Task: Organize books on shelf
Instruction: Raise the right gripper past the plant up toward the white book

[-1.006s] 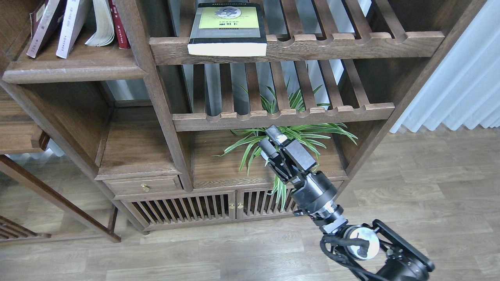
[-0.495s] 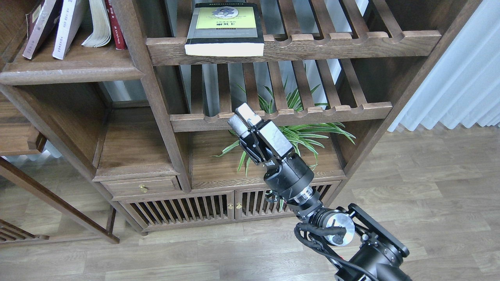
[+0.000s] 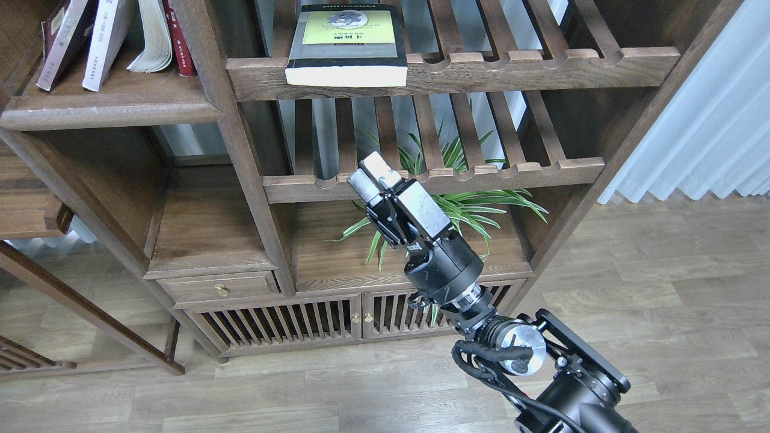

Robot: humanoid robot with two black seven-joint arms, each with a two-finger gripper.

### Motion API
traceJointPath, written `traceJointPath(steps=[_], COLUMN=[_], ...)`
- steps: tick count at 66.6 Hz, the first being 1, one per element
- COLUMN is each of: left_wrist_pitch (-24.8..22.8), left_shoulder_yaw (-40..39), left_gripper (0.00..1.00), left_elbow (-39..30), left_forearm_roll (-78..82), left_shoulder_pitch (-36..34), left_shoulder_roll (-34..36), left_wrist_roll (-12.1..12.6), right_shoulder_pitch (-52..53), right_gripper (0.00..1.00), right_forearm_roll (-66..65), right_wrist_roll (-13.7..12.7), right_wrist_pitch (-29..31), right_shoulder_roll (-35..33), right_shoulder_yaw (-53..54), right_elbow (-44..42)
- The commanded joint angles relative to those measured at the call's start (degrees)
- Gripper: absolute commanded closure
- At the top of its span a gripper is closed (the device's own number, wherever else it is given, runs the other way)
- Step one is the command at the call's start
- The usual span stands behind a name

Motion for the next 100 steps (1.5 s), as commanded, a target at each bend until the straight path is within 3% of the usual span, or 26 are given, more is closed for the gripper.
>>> traceJointPath(steps=[1, 21, 34, 54, 71, 100], left_wrist_pitch=[0.0, 0.0, 0.0, 0.0, 0.0, 0.0], left_shoulder_yaw=[-0.12, 3.39, 4.1, 4.54, 3.92, 3.75], left_gripper=[0.36, 0.33, 0.33, 0.33, 0.33, 0.33], left_elbow=[-0.09, -0.18, -0.18, 0.26, 2.45, 3.69], left_forearm_roll=[-1.56, -1.65, -1.65, -1.74, -1.74, -1.83], left_shoulder_pitch=[0.56, 3.99, 4.17, 1.27, -2.51, -4.09], left_shoulder_roll=[-0.01, -0.01, -0.01, -0.01, -0.01, -0.01], left_wrist_roll=[-0.13, -0.48, -0.48, 0.14, 0.4, 0.4], right_shoulder_pitch=[1.36, 2.86, 2.42, 4.35, 5.76, 18.33], right_gripper=[0.17, 0.17, 0.17, 0.17, 0.16, 0.15], right_forearm_roll=[-0.07, 0.01, 0.01, 0.1, 0.98, 8.54], right_wrist_roll=[2.06, 4.88, 8.92, 9.18, 9.53, 11.56], right_wrist_pitch=[-1.43, -2.49, -2.58, -6.09, -13.38, -17.61], right_shoulder_roll=[0.0, 0.0, 0.0, 0.0, 0.0, 0.0], right_shoulder_yaw=[-2.4, -3.63, -8.37, -7.94, -8.2, -7.85], right_elbow=[-0.35, -0.35, -0.09, -0.26, -1.05, -6.77])
